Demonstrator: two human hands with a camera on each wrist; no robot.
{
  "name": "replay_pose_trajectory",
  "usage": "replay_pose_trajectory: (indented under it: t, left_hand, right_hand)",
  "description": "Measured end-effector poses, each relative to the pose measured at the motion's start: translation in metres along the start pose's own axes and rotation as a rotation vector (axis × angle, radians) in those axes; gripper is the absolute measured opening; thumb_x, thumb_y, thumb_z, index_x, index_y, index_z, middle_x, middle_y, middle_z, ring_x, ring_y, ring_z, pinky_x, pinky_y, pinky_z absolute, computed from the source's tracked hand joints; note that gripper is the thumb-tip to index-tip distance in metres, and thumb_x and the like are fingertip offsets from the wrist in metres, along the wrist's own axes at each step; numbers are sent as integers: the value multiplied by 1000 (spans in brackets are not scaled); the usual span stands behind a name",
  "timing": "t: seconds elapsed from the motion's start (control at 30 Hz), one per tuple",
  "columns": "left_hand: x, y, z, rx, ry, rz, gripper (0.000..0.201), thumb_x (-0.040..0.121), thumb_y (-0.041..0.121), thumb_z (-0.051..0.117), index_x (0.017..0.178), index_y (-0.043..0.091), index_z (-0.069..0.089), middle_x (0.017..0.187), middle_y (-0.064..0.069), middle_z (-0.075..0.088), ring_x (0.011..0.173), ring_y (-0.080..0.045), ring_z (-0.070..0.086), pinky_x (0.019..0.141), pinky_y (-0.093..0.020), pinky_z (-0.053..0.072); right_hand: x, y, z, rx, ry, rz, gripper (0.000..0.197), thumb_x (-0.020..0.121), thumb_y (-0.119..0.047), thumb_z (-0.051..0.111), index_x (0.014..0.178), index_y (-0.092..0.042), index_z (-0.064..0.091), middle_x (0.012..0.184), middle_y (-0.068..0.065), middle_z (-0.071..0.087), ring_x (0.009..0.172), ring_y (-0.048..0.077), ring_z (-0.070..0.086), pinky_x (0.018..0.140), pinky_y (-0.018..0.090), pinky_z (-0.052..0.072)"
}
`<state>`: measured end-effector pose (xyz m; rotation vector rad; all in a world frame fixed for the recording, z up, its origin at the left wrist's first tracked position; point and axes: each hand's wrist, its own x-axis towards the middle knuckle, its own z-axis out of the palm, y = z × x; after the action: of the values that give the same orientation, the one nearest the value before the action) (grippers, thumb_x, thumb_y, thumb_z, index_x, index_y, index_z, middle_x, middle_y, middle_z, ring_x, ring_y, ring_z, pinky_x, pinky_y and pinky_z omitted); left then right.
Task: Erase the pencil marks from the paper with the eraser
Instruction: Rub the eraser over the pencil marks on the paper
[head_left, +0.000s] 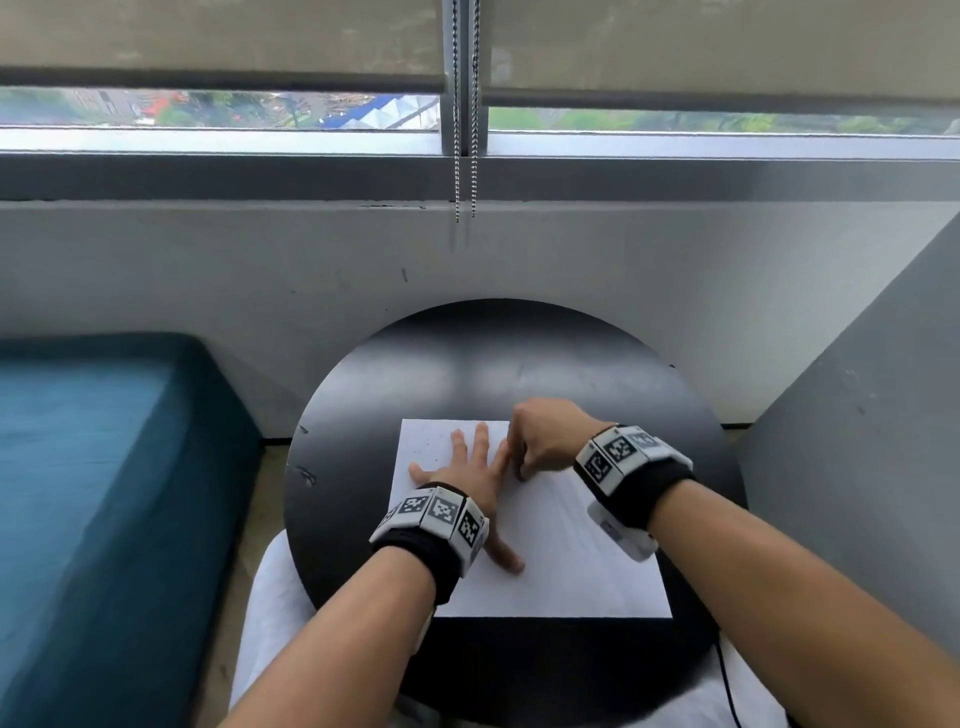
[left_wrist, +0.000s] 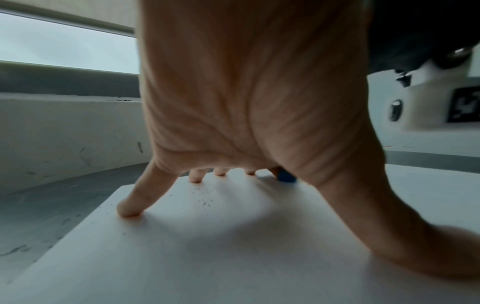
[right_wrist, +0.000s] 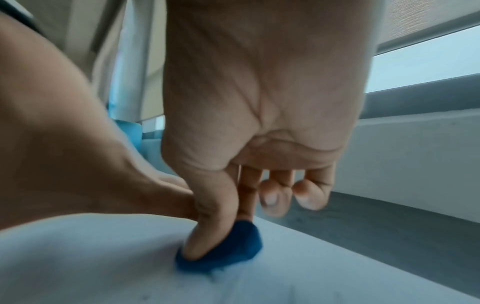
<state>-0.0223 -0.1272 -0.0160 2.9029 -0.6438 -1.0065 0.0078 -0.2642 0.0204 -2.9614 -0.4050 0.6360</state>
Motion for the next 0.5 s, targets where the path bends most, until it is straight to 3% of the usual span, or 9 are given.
replay_pose_trajectory:
  t: [0.13, 0.33, 0.4, 0.5]
  left_hand:
    - [2, 0, 0, 9, -12, -1, 151, 54, 62, 88, 155, 31, -19, 161, 1, -30, 149, -30, -22, 104, -81, 15]
    - [0, 3, -2, 1, -20, 1, 149, 53, 62, 89, 154, 36, -18, 160, -1, -32, 149, -32, -23, 103, -82, 14]
    - [1, 3, -1, -22, -27, 7, 151, 51, 63, 89, 154, 38, -19, 159, 0, -34, 148, -32, -25, 102, -83, 11]
    - [2, 5, 2, -37, -22, -10, 148, 51, 71, 84, 153, 39, -19, 158, 1, -36, 147, -31, -27, 102, -83, 7]
  right_hand:
    - [2, 9, 7, 69, 64, 33, 14, 68, -18, 75, 82, -20, 78, 78, 3, 73, 75, 25, 67, 59, 25, 44]
    - [-18, 3, 15, -29, -193, -60, 18, 63, -12, 78, 80, -14, 75, 67, 0, 64, 76, 23, 66, 54, 23, 40]
    - [-11, 8, 10, -14, -158, -55, 18, 64, -16, 79, 82, -17, 77, 74, 2, 71, 75, 21, 67, 55, 22, 41]
    - [3, 27, -3, 137, 36, 15, 12, 70, -21, 79, 82, -20, 78, 80, 1, 74, 72, 16, 65, 58, 23, 44]
